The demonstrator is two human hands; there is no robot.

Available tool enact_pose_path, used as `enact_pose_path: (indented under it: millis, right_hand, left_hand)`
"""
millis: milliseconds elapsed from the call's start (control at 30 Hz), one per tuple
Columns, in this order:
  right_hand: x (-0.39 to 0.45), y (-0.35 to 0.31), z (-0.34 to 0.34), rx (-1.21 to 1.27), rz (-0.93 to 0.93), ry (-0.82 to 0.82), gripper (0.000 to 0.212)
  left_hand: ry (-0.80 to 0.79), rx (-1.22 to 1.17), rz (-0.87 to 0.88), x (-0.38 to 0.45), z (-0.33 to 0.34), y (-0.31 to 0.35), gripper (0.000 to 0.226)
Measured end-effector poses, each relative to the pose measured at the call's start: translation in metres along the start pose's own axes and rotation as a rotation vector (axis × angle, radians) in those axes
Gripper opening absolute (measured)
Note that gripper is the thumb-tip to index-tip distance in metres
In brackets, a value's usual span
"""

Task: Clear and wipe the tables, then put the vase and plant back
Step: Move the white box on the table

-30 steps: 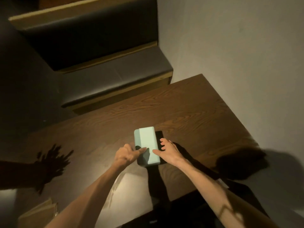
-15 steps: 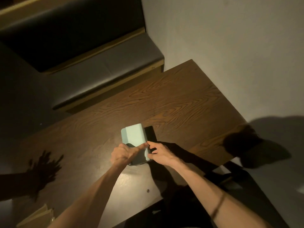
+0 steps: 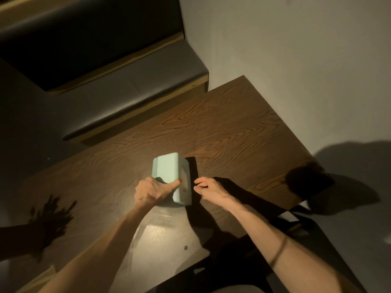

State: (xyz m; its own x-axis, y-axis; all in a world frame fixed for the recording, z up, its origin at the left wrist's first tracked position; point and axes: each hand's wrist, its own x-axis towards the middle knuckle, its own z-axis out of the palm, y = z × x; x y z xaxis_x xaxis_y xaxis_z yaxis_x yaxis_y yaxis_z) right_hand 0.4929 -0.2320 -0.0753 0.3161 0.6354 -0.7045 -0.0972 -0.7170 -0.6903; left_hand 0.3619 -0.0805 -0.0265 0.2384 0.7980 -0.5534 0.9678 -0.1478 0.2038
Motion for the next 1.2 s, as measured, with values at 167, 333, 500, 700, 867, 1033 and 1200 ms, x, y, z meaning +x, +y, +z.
enact_pose_path:
  millis: [167, 333, 500, 700, 867, 1033, 1200]
  right_hand:
    - [0.011, -0.01, -0.039, 0.308, 0.003, 0.096, 0.069]
    - [0.009, -0.029, -0.085, 0.705, -0.012, -0.1, 0.078]
    - [0.008, -0.034, -0.14, 0.778, -0.121, 0.051, 0.06]
    - [0.02, -0.007, -0.207, 0.64, -0.104, 0.271, 0.085]
    - [0.037, 0.012, -0.246, 0.559, -0.117, 0.389, 0.08]
    - [0.053, 0.032, -0.265, 0.563, -0.121, 0.44, 0.061]
    - [0.067, 0.046, -0.281, 0.532, -0.091, 0.473, 0.057]
  left_hand:
    - [-0.151, -0.457, 0.035, 0.004, -0.024, 0.027, 0.075]
    - [-0.294, -0.681, 0.142, -0.002, -0.03, 0.079, 0.081]
    - [-0.4, -0.745, 0.232, 0.001, -0.009, 0.135, 0.064]
    - [-0.551, -0.64, 0.232, 0.017, 0.026, 0.206, 0.063]
    - [-0.686, -0.655, 0.19, 0.03, 0.064, 0.251, 0.063]
    - [-0.74, -0.656, 0.196, 0.038, 0.098, 0.273, 0.058]
    - [-0.729, -0.651, 0.175, 0.043, 0.12, 0.286, 0.056]
